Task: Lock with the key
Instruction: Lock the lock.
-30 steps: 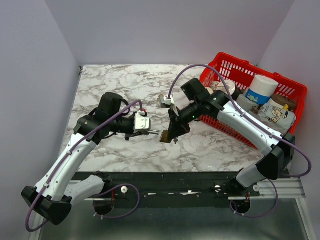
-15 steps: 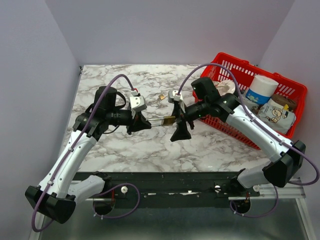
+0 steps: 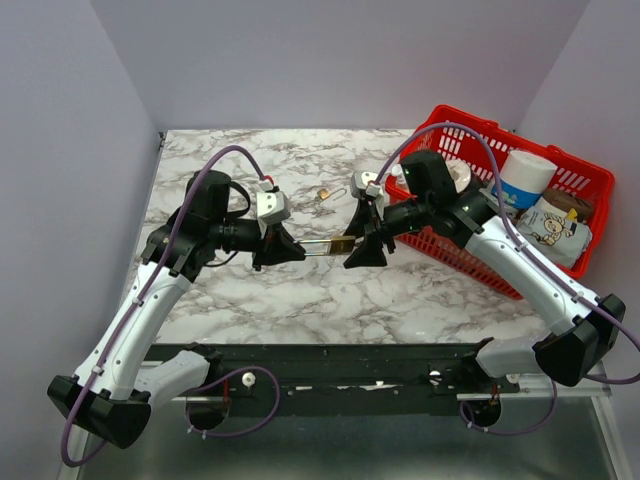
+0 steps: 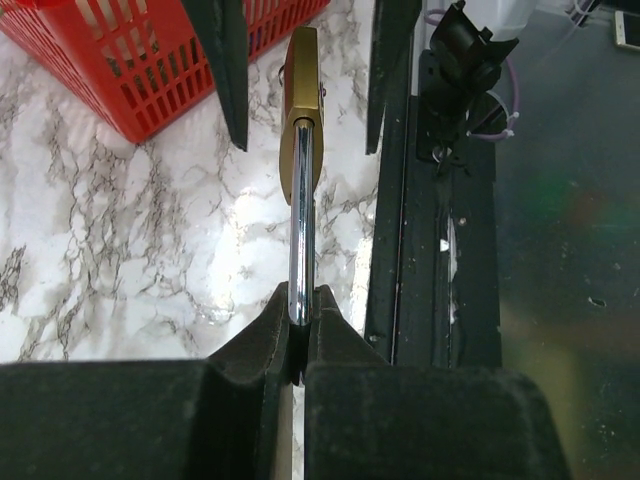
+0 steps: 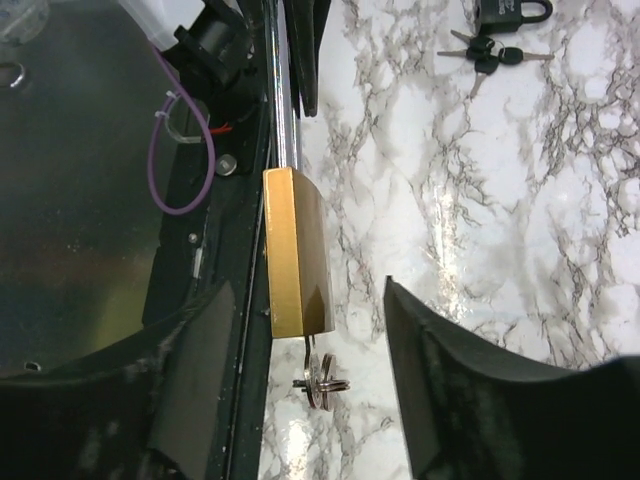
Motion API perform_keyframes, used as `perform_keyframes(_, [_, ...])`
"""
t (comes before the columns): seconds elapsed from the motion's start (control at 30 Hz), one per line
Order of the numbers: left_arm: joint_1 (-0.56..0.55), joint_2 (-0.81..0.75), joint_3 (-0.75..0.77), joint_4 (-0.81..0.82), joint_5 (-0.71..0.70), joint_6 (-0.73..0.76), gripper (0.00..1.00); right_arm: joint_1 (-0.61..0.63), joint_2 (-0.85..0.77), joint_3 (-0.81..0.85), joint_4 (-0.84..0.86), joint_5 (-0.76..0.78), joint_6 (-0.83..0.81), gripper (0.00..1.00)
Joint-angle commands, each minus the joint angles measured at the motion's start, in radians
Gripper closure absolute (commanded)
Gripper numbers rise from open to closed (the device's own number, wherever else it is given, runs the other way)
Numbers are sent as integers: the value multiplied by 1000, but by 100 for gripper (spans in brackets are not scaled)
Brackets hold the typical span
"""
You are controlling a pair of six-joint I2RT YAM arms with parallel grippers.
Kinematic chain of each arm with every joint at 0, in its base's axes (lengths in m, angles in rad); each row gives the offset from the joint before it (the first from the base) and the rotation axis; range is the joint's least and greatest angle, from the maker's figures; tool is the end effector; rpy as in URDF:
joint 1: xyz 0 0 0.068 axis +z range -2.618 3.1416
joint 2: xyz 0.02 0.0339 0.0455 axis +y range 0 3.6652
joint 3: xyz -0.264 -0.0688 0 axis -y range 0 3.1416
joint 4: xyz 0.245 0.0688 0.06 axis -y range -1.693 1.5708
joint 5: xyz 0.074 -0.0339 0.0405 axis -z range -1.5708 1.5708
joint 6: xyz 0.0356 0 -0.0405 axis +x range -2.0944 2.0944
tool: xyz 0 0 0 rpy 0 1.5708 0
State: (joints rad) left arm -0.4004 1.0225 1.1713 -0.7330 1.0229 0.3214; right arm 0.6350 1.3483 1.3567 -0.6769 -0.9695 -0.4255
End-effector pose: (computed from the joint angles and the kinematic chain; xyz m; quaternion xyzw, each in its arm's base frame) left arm 0.1659 -0.1032 0.3834 0.4881 0.6367 -0.4471 0.3956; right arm 0.2081 0.1898 0.3747 -0.5780 0.5842 0.4574 0.3398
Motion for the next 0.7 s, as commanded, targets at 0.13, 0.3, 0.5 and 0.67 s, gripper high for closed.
perform_keyframes(0.13, [3, -19, 21, 177, 63, -123, 100, 14, -6, -7, 27, -57, -24, 48])
perform_keyframes(0.3, [3, -9, 14, 176, 55, -127, 100, 20, -6, -7, 37, -77, -3, 76])
perform_keyframes(0.5, [-3, -6, 5, 205, 46, -145, 100, 31, 0, 2, 56, -89, 28, 99])
perform_keyframes(0.67, [-38, -6, -28, 276, 37, -202, 100, 42, 6, 7, 103, -93, 60, 99])
